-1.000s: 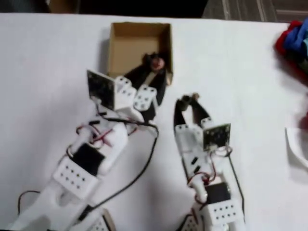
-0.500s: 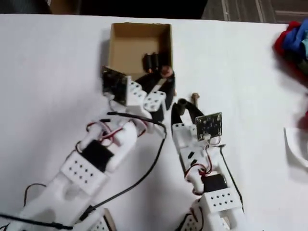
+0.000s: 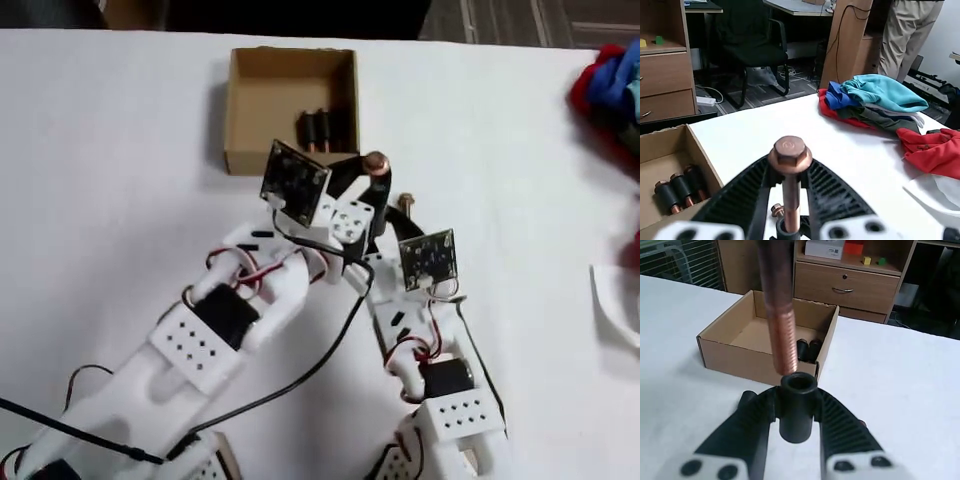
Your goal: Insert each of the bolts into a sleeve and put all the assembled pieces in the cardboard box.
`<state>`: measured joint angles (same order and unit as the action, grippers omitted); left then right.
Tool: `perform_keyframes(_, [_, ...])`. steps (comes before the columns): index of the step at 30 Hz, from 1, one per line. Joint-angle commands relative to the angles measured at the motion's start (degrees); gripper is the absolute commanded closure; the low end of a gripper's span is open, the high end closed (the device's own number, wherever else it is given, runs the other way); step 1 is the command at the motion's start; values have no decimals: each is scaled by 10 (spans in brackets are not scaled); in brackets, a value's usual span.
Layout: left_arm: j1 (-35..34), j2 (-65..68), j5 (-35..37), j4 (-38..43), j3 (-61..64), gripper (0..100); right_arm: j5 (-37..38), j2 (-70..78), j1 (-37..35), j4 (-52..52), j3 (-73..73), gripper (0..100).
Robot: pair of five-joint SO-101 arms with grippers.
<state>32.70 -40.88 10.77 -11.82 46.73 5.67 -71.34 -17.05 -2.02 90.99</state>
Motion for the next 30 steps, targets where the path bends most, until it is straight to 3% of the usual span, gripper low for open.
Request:
perform_keyframes(1, [2,0,-5,-1,-36,974,4,1,-3,-3,-38,978])
perform_keyframes(18, [4,55,-4,2,-65,974,4,-155,-3,-123,-40,978])
perform_keyframes(30, [18,58,-2,-2,-59,974,4,-155,-3,-124,-40,978])
